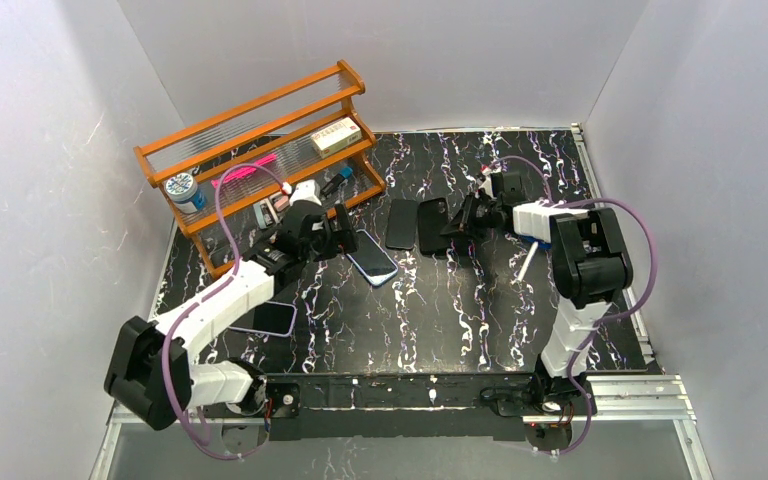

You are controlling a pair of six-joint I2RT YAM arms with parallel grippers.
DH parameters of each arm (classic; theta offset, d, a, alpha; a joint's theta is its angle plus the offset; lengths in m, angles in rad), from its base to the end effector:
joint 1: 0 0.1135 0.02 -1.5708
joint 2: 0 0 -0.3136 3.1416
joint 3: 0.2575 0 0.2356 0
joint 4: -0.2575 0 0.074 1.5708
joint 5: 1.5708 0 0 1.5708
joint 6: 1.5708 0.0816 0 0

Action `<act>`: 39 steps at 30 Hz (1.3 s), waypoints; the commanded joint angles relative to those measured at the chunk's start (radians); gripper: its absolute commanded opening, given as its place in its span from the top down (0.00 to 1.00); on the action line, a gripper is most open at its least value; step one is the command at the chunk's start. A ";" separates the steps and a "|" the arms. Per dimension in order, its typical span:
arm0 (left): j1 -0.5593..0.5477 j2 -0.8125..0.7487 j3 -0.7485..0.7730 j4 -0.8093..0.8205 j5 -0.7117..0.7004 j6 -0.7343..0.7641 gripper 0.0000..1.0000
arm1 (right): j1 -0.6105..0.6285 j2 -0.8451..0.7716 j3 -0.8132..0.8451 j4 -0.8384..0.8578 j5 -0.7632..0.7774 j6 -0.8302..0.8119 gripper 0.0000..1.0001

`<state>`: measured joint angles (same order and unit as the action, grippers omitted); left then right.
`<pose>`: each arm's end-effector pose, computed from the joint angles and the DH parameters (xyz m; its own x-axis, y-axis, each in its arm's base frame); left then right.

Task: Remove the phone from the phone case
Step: Place the phone case at the center of the board.

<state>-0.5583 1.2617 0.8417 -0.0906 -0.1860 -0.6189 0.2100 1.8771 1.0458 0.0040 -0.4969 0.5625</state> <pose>0.2553 -0.1417 0.2988 -0.5603 -0.3223 -0.7631 0.0721 0.8987 -0.4325 0.3939 0.1237 0.1773 -0.8750 0.2928 -0.3854 -0.0380 0.7522 0.6578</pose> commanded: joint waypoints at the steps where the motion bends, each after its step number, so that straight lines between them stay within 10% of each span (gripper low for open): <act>1: 0.014 -0.076 -0.052 -0.056 0.004 -0.040 0.02 | 0.015 0.070 0.105 0.013 -0.083 -0.050 0.99; 11: 0.018 -0.133 -0.075 -0.101 -0.015 -0.047 0.02 | 0.015 0.124 0.185 -0.073 -0.017 -0.113 0.87; 26: 0.026 -0.209 -0.116 -0.145 -0.095 -0.073 0.02 | 0.028 -0.105 0.033 -0.088 0.167 -0.168 0.29; 39: 0.028 -0.302 -0.092 -0.289 -0.223 -0.090 0.02 | 0.486 -0.269 -0.064 0.031 0.432 -0.297 0.01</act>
<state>-0.5377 0.9997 0.7280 -0.3042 -0.3286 -0.6956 0.5945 1.6184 0.9966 -0.0429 -0.1612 0.3260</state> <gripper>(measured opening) 0.981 0.984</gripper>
